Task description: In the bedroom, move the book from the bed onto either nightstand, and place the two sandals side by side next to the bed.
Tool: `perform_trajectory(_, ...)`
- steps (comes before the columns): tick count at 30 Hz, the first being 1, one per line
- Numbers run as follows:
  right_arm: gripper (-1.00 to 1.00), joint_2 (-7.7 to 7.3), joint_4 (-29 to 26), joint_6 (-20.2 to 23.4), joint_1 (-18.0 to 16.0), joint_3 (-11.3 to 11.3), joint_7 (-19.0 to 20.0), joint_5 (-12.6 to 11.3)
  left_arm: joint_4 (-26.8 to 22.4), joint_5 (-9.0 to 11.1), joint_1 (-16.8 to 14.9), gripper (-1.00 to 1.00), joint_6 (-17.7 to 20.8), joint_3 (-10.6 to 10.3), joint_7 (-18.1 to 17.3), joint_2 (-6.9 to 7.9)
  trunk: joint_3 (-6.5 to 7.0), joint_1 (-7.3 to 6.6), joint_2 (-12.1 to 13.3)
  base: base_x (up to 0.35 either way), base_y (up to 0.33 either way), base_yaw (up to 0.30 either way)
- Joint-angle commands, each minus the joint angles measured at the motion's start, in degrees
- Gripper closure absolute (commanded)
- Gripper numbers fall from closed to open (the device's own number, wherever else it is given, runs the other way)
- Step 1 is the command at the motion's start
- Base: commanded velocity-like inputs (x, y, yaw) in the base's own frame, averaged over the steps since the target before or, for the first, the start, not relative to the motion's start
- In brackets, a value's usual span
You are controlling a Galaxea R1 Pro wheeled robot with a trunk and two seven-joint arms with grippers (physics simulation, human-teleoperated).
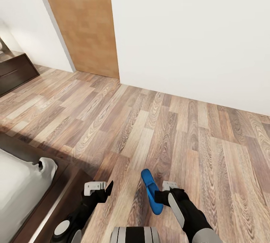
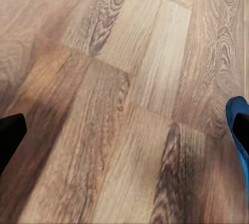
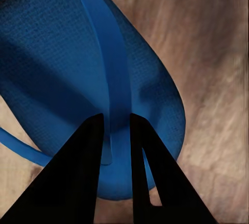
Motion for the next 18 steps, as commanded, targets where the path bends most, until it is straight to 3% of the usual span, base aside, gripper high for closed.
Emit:
perform_trajectory(1,1.0,-0.02,-0.63,0.23,0.0,0.1,-0.25,-0.49,-0.07,0.54,-0.01,-1.0,0.36,0.06,-0.17,-0.02,0.19,-0.03,0.0,0.0,0.0,0.0)
perform_trajectory(18,1.0,-0.02,-1.63,0.23,0.0,0.04,-0.25,-0.57,-0.07,0.54,-0.01,-1.0,0.36,0.06,-0.17,-0.02,3.95,-0.47,0.23,0.0,0.0,0.0)
